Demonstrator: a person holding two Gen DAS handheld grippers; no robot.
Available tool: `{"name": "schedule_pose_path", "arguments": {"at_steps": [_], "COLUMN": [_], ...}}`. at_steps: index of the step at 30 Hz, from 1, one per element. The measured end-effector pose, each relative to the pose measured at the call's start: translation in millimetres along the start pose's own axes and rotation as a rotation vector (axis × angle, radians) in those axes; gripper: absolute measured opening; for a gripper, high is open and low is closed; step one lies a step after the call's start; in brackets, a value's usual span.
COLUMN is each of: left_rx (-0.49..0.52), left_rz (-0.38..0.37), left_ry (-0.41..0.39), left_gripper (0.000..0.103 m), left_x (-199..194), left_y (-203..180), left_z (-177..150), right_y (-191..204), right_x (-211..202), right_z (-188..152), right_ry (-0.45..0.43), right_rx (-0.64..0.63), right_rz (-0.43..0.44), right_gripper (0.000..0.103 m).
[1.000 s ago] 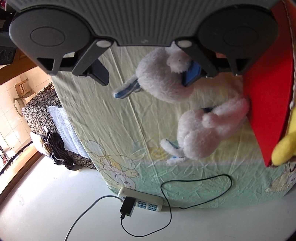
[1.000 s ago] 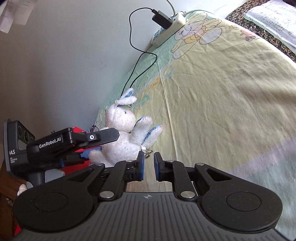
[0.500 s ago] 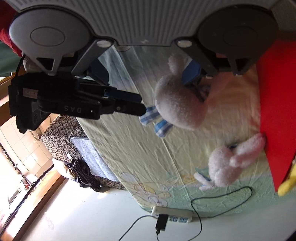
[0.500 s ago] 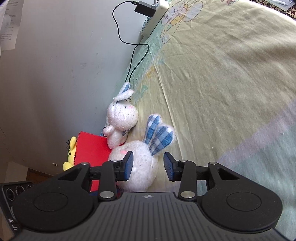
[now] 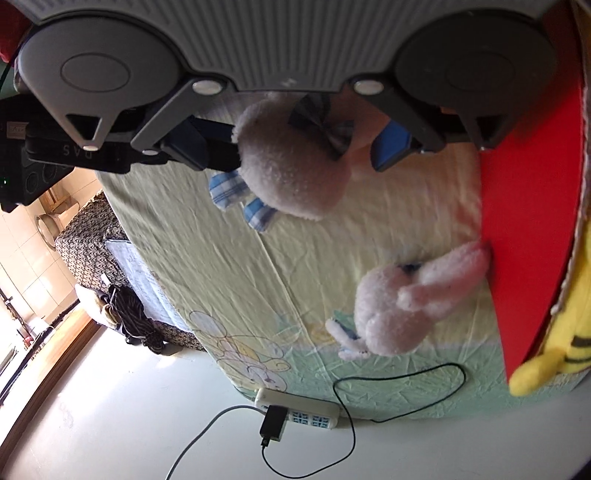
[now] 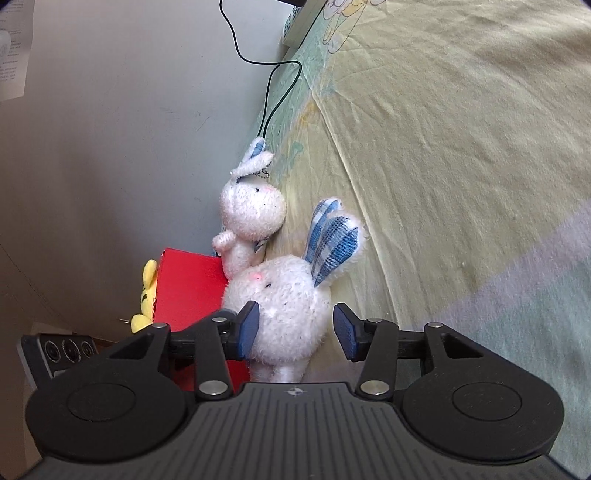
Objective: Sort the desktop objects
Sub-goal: 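Close the right tool on the white bunny's body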
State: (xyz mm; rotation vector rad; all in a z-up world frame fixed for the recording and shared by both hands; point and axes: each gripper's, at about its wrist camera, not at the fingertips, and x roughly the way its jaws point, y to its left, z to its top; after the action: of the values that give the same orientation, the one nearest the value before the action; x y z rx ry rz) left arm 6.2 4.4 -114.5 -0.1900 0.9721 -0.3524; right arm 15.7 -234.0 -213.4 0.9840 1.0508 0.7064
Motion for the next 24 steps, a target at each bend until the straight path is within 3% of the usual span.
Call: {"name": "schedule_pose_path", "arguments": {"at_steps": [3, 5, 8, 14, 18, 20, 24], "left_rx": [-0.003, 0.022, 0.048, 0.046, 0.066, 0.060, 0.028], "left_rz": [-0.034, -0.017, 0.020, 0.023, 0.022, 0.018, 0.002], "left_ry": [0.012, 0.018, 0.031, 0.035, 0.040, 0.041, 0.046], "left_gripper": [0.095, 0.095, 0.094, 0.091, 0.091, 0.090, 0.084], "left_x": [-2.4, -1.6, 7.1, 18.7, 17.0, 13.9, 9.5], "left_y": [4.4, 2.5, 1.5, 0.9, -5.3, -7.8, -12.4], "left_z": [-4.2, -7.6, -9.4, -8.7, -13.8, -16.9, -21.5], "right_y": [-3.4, -2.7, 2.3, 16.6, 20.8, 19.8, 18.3], "right_x": [2.6, 6.8, 13.5, 21.4, 25.4, 22.0, 11.5], "right_z": [3.0, 5.0, 5.2, 1.4, 1.3, 2.1, 2.6], "right_ry": [-0.013, -0.009, 0.001, -0.008, -0.003, 0.018, 0.039], "right_rx": [0.048, 0.060, 0.046, -0.027, -0.073, -0.082, -0.091], "right_rz": [0.032, 0.044, 0.042, 0.000, -0.018, -0.018, -0.024], "right_gripper": [0.050, 0.051, 0.056, 0.065, 0.065, 0.058, 0.054]}}
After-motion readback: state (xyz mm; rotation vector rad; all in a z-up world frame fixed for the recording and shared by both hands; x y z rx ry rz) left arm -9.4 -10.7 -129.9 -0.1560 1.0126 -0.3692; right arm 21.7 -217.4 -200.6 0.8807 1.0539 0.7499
